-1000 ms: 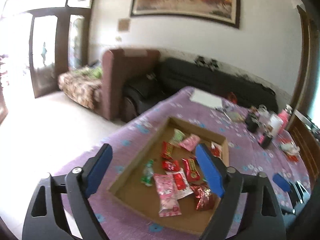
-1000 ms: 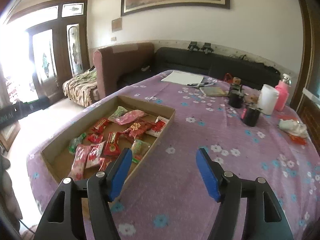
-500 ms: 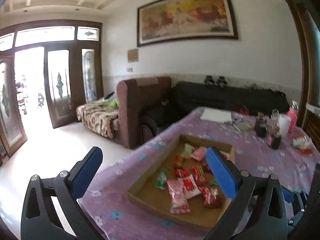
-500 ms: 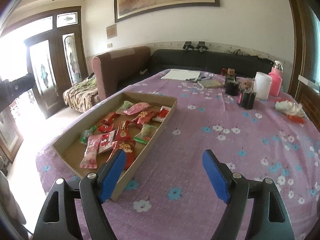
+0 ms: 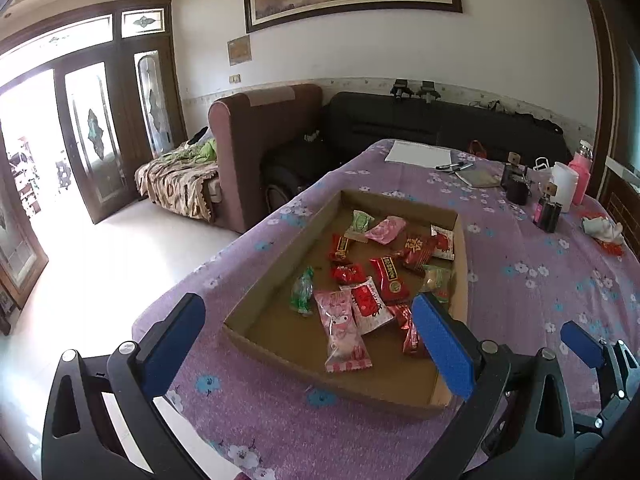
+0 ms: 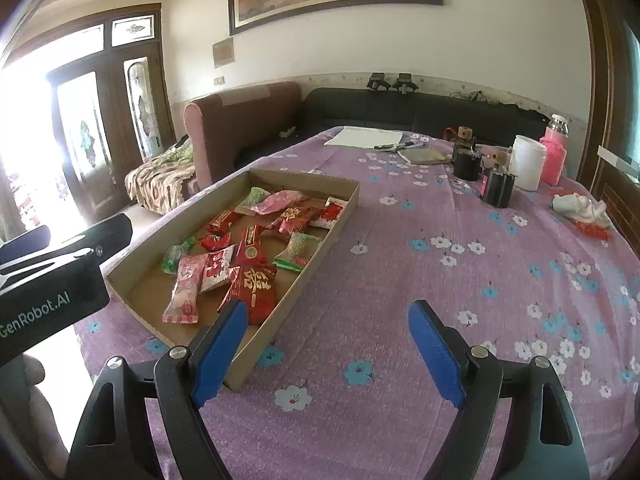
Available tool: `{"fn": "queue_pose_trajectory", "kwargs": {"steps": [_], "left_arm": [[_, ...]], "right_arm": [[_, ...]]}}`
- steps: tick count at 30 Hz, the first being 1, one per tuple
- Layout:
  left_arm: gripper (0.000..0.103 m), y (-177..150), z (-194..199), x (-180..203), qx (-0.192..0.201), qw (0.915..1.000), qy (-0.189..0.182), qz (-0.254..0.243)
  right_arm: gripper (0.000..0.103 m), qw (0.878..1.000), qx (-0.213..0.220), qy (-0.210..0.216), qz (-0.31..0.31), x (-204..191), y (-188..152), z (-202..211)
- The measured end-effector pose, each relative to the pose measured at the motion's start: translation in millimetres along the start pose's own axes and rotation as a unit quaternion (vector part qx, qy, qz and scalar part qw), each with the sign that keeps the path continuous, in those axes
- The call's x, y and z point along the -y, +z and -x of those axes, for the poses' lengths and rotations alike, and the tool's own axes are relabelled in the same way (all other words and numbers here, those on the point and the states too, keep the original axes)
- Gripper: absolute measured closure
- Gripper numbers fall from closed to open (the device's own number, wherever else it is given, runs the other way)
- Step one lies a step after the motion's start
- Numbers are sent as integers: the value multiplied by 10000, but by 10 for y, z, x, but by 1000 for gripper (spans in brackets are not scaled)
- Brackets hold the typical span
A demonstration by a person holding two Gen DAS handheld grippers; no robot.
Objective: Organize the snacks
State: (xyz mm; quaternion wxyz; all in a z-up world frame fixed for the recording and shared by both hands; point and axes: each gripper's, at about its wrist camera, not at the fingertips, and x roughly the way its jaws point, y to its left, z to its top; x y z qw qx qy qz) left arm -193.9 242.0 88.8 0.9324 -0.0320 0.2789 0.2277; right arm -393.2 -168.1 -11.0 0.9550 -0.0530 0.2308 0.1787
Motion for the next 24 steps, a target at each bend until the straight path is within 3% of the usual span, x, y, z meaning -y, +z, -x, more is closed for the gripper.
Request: {"fn": "queue_pose_trajectory", "kwargs": {"steps": [10,14,17,20,22,24], "left_arm": [[0,-38,-142,-61,-405,9987,-272,141],[0,-52,-136,-85,-401,9987,-269,177],[0,-47,-24,-101,-48,9998,21,181],[0,-28,291,-98,787,9948,604,212],[0,-73,411,-75,1006,9927,661,86],[0,-63,385,-56,842,9955,421,-49]], "right_arm": [[19,9997,8,-21,224,-133,-11,24],[19,9997,6,-33,253,-147,-10,26],[19,9997,4,-34,253,-151,-11,27],[19,9996,38,-24,266,-154,-10,38],[19,9995,100,-31,313,-172,-7,58],[19,9992,140,-50,370,-189,2,68]]}}
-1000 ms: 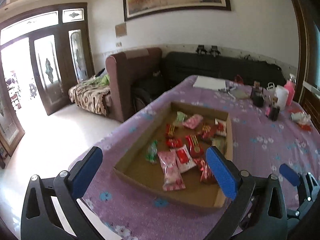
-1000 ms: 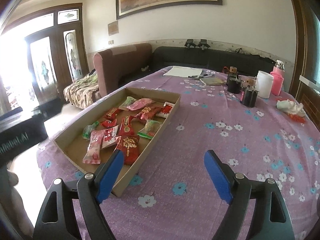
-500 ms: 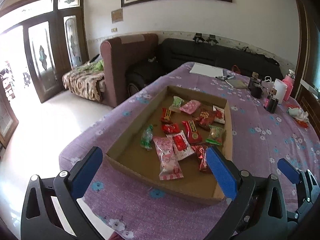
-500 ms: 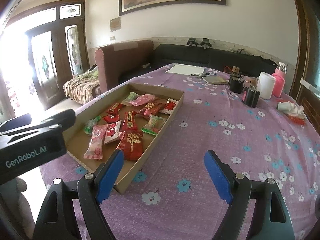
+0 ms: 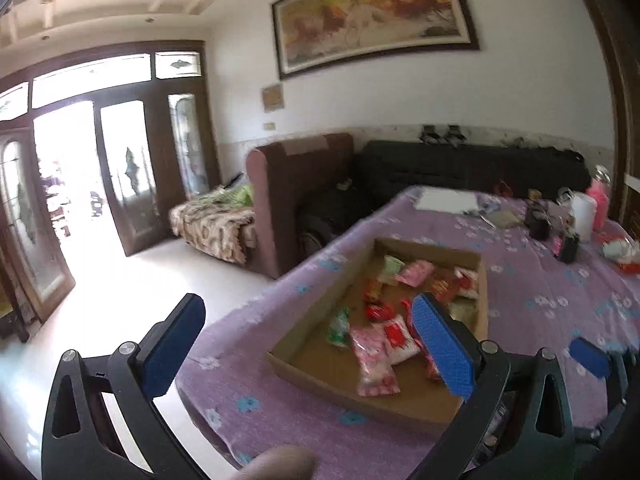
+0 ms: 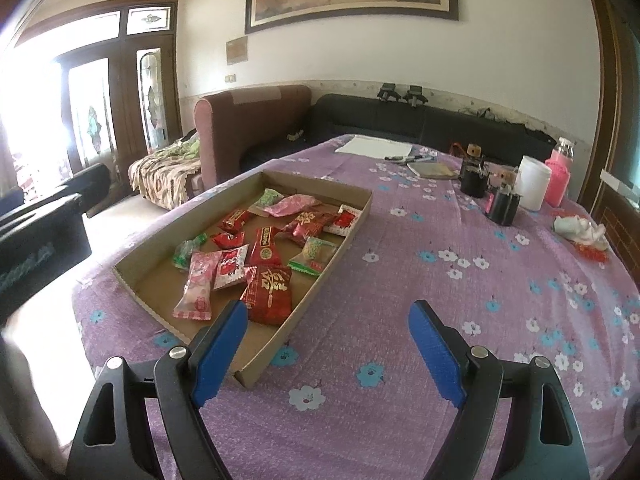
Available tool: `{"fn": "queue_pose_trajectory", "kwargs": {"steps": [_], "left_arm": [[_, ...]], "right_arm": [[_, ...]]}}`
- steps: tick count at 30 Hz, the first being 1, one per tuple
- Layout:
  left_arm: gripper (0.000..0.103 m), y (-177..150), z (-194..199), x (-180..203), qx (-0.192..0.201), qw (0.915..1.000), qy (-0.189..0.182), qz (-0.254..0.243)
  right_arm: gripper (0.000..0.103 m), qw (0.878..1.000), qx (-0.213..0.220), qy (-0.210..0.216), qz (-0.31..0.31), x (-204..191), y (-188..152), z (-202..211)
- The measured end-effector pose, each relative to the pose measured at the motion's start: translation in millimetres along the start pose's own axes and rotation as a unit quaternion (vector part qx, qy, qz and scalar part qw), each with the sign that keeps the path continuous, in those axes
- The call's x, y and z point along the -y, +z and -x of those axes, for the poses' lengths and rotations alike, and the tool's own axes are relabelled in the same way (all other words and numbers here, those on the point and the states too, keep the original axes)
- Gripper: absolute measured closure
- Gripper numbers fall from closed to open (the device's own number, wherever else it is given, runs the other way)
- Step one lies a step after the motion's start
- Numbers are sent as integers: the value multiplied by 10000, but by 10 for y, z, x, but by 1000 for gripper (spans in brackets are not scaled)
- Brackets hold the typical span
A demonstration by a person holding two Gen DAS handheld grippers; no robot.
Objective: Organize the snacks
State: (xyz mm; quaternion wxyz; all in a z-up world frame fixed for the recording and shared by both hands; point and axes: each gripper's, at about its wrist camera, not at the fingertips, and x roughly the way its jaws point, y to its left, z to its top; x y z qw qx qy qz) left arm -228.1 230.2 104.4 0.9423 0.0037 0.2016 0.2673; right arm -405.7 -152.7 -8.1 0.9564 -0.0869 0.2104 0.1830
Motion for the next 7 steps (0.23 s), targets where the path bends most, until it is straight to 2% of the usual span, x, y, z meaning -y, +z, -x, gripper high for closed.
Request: {"fn": "queue_pose_trajectory", "kwargs": {"steps": [2,5,7], "left_arm": [[0,-12,-118,53,-448,9980,-406,-189],[0,-70,-233,119,-862,9939,-630,-277],[0,-75,-264,160,-1034,9924,-625,-250]], "right_arm": [[19,10000,7,20,0,5,11,11],[19,10000,-9,-23,0,43,16,16],[19,10000,-56,-25,-4,91,11,9]]}}
